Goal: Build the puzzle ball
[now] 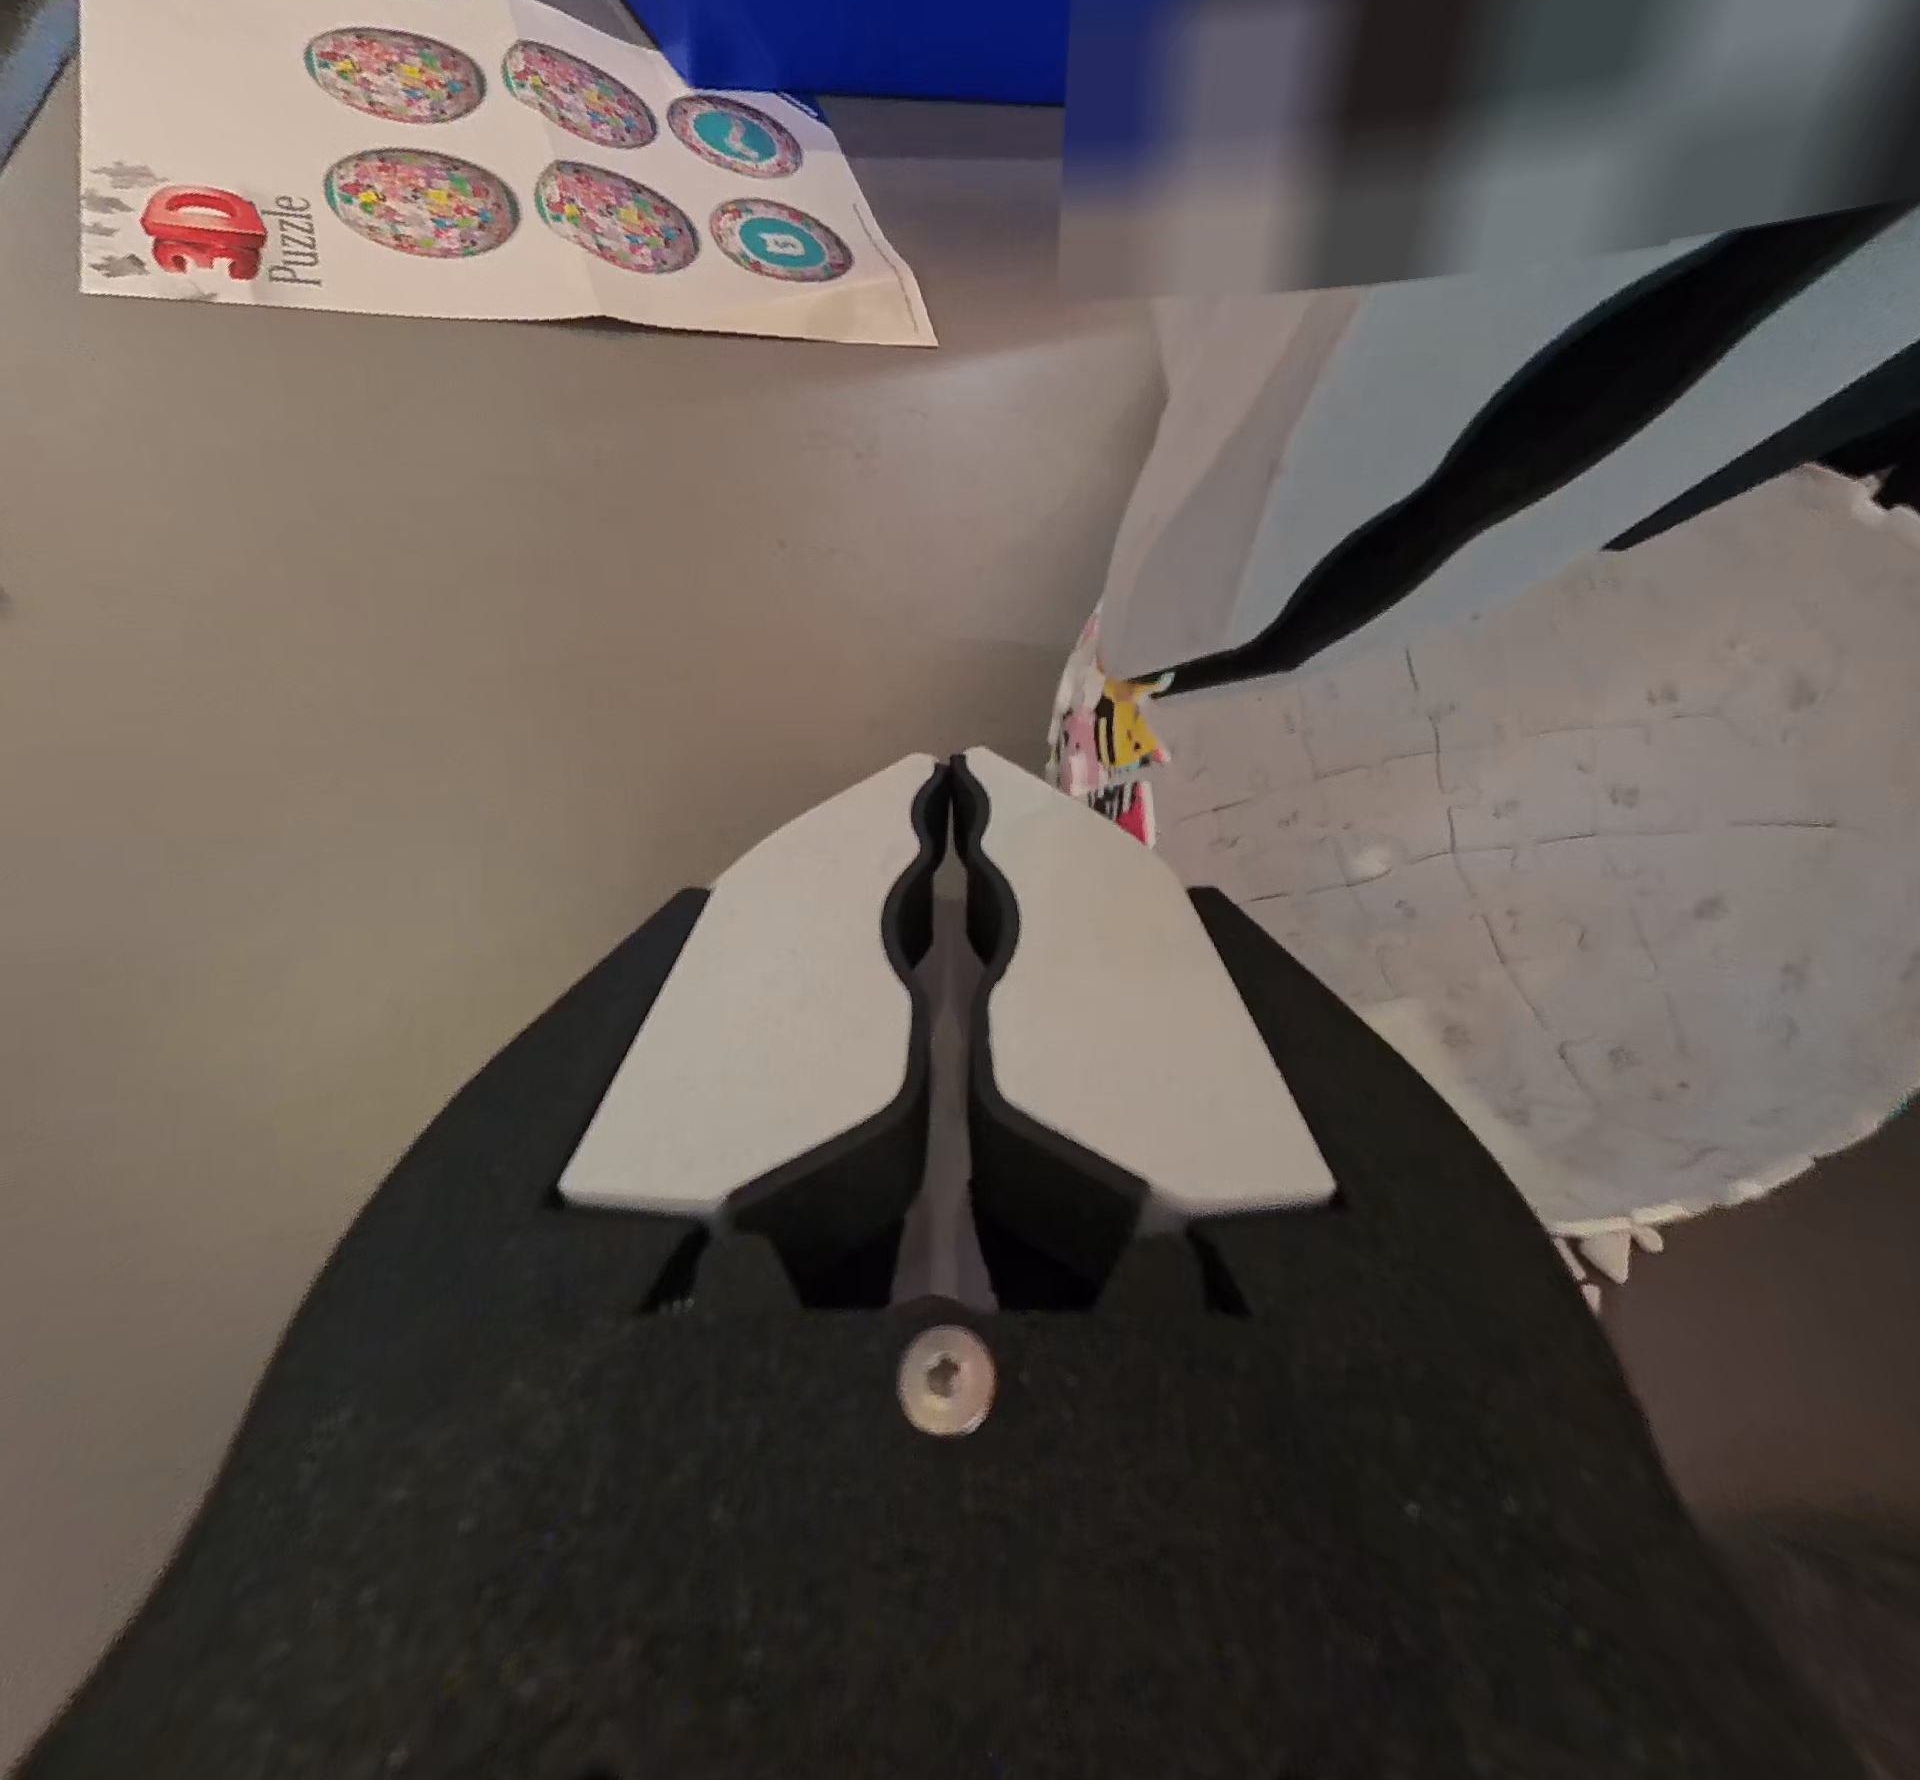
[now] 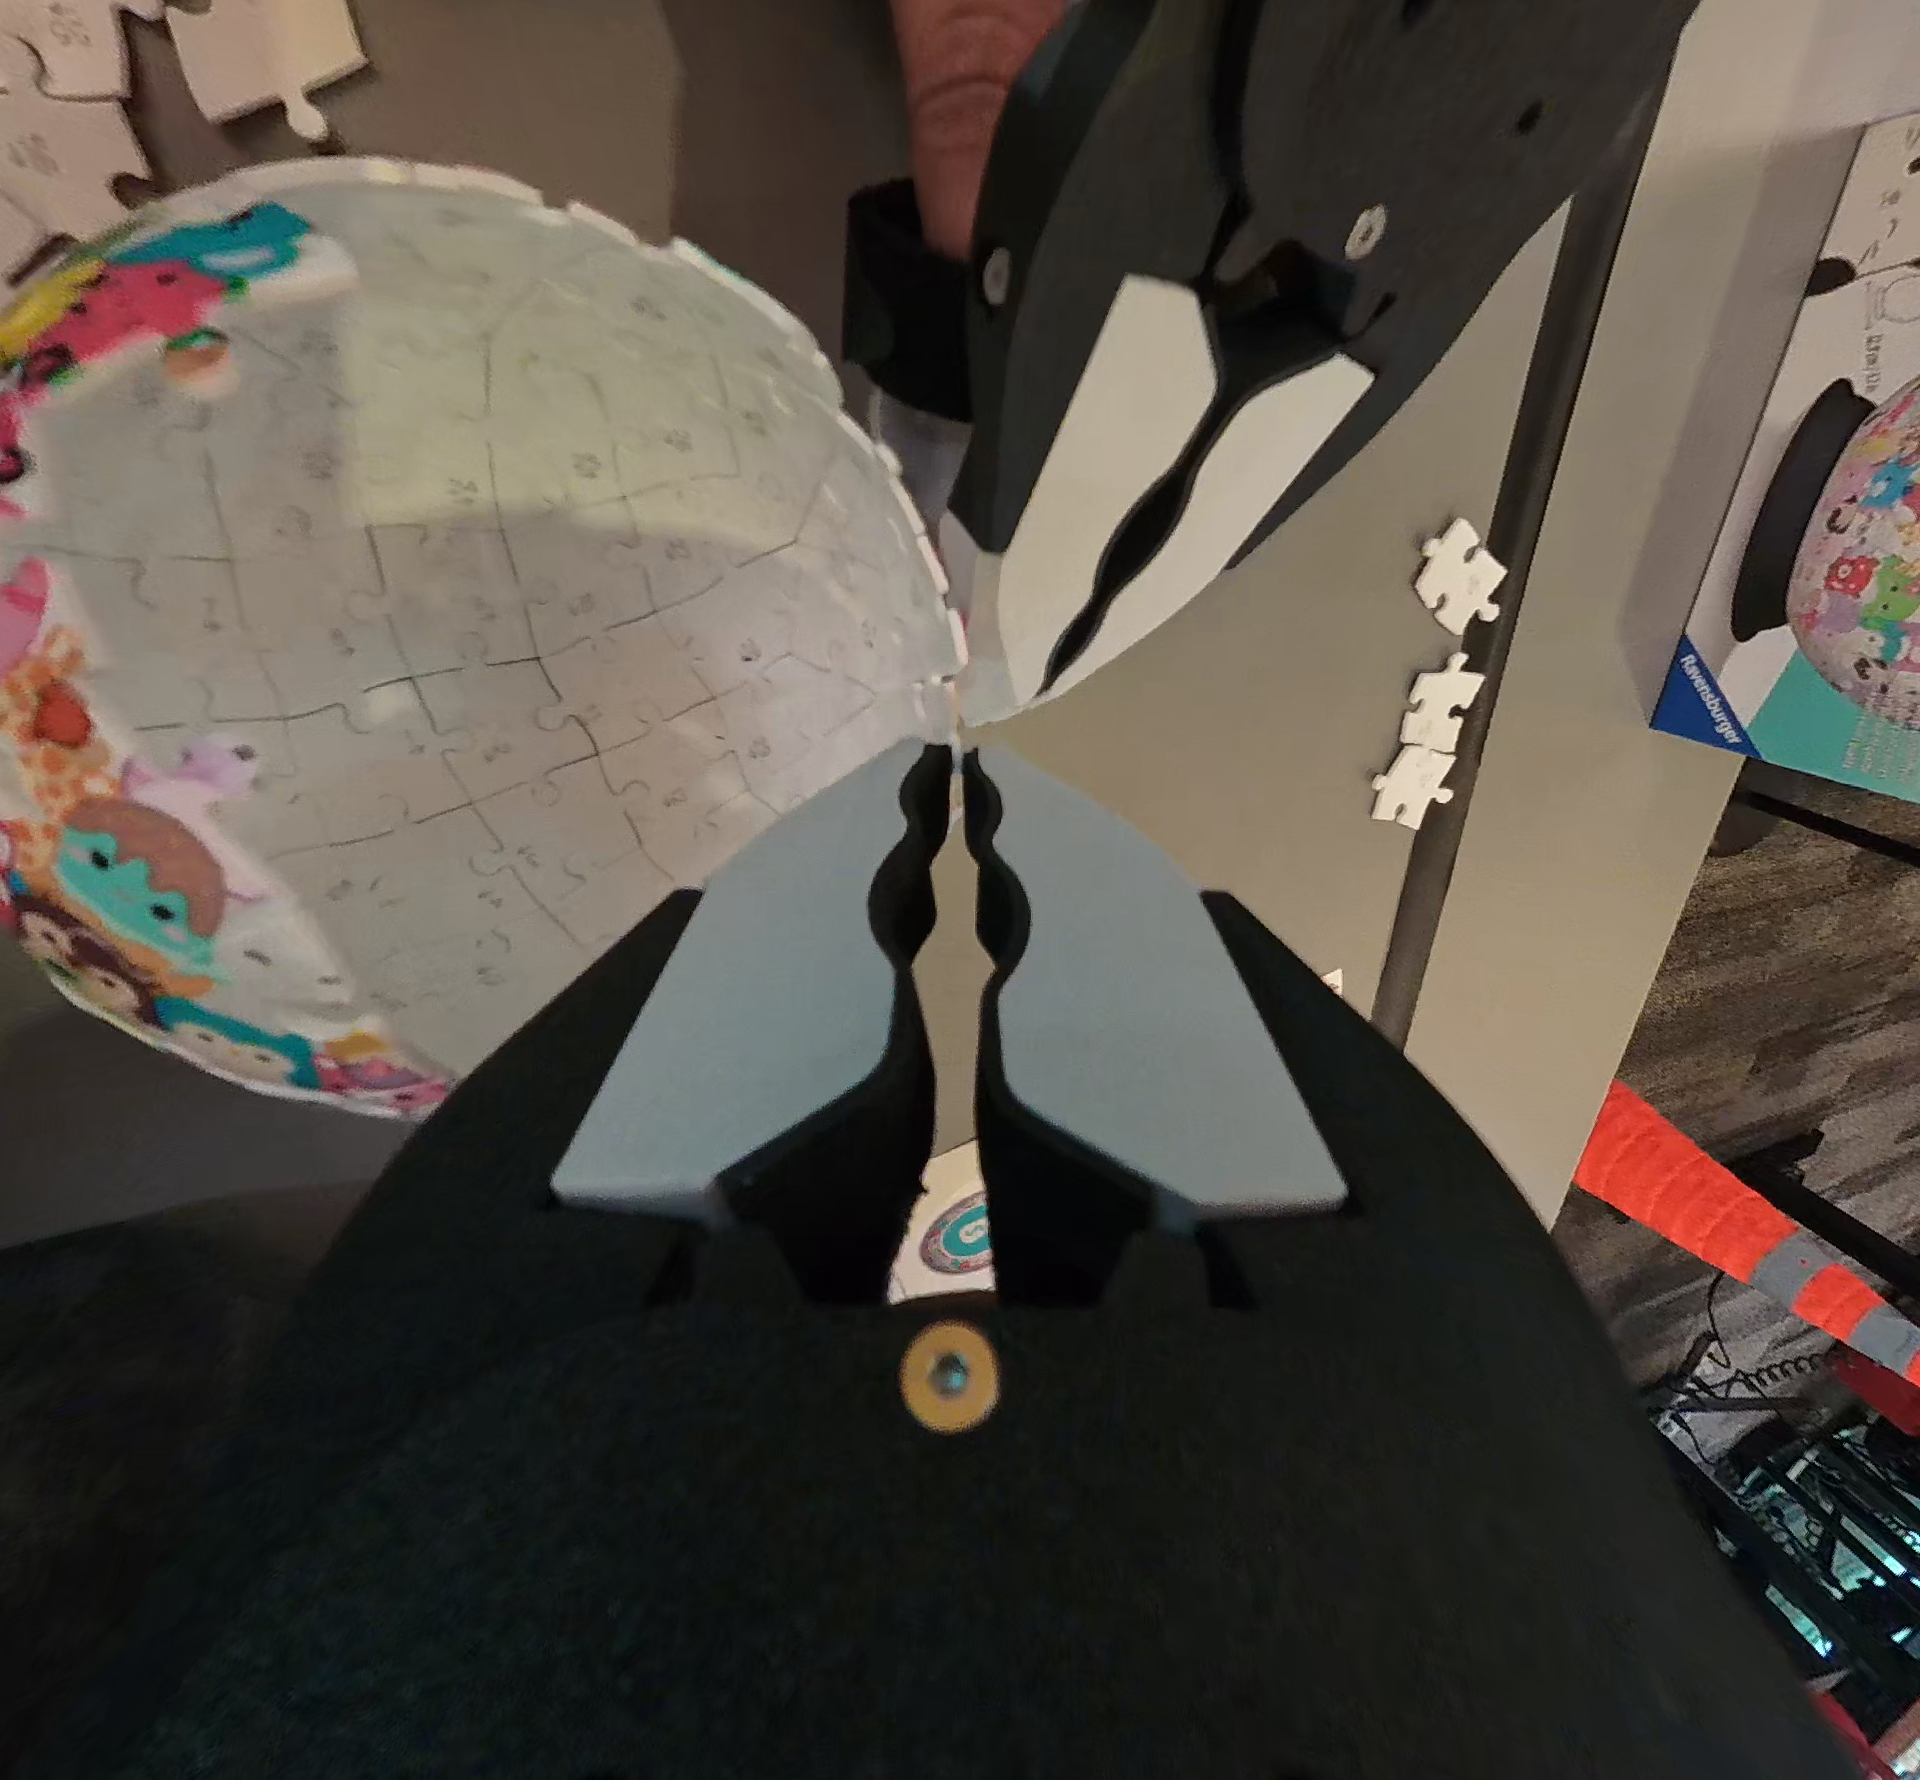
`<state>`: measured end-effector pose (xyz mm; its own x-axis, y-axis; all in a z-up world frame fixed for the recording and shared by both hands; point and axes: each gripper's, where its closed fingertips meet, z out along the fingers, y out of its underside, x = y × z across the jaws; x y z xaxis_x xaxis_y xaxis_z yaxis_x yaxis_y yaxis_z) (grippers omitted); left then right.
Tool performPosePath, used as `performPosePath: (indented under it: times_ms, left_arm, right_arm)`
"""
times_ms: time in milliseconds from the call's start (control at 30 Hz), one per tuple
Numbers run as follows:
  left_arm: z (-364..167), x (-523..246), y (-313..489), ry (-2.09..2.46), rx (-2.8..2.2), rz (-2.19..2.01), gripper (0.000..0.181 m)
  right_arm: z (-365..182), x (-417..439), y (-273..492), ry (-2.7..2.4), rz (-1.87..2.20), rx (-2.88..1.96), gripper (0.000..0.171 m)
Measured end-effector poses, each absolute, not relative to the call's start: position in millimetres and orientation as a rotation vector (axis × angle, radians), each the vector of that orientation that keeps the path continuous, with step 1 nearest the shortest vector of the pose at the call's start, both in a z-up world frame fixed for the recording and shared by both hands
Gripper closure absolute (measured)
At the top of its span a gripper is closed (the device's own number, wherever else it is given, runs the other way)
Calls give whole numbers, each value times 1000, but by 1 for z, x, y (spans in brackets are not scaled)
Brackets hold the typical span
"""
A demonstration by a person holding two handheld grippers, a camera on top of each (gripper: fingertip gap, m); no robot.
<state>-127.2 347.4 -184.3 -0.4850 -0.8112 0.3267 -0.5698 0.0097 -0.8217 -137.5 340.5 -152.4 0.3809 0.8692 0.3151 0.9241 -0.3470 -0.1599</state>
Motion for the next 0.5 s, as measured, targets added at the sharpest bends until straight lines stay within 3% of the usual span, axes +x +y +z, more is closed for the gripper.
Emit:
performPosePath:
  times_ms: [500]
  left_arm:
    - [-187,-128,349,2053,-1476,-1482,181]
  right_arm:
    - [-153,-139,345,-1602,-299,-2281,168]
